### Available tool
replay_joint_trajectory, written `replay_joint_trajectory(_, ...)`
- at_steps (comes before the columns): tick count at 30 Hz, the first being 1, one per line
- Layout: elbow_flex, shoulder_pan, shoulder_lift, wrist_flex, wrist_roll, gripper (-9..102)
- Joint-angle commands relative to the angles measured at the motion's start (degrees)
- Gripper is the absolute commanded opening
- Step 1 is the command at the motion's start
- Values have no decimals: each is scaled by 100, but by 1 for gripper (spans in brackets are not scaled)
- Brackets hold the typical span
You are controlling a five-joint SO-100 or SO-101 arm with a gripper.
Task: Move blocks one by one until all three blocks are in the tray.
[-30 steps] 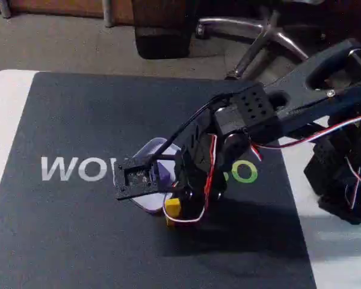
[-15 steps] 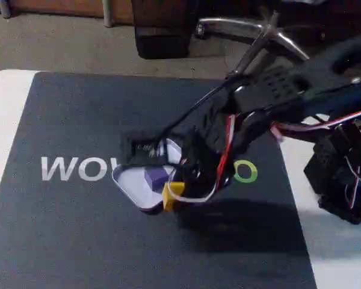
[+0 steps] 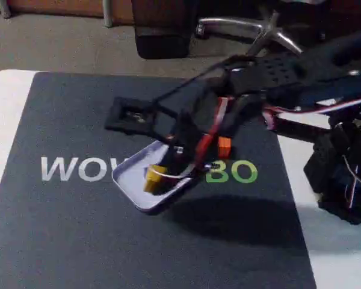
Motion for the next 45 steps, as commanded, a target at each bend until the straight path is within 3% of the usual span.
replay_joint_trajectory(1, -703, 35, -448, 62, -9, -8)
replay_joint_trajectory(8, -870, 53, -703, 62, -114, -6)
replay_joint_trajectory(13, -870, 97, -703, 79, -246, 14)
replay_joint_trajectory(18, -817, 149, -571, 176, -290, 20)
replay_joint_trajectory(31, -466, 712, 694, 1037, -448, 21)
replay_joint_trajectory(36, -35, 1521, 1705, 1907, -1116, 20)
replay_joint_trajectory(45, 1564, 2689, 2514, 1617, -2637, 20)
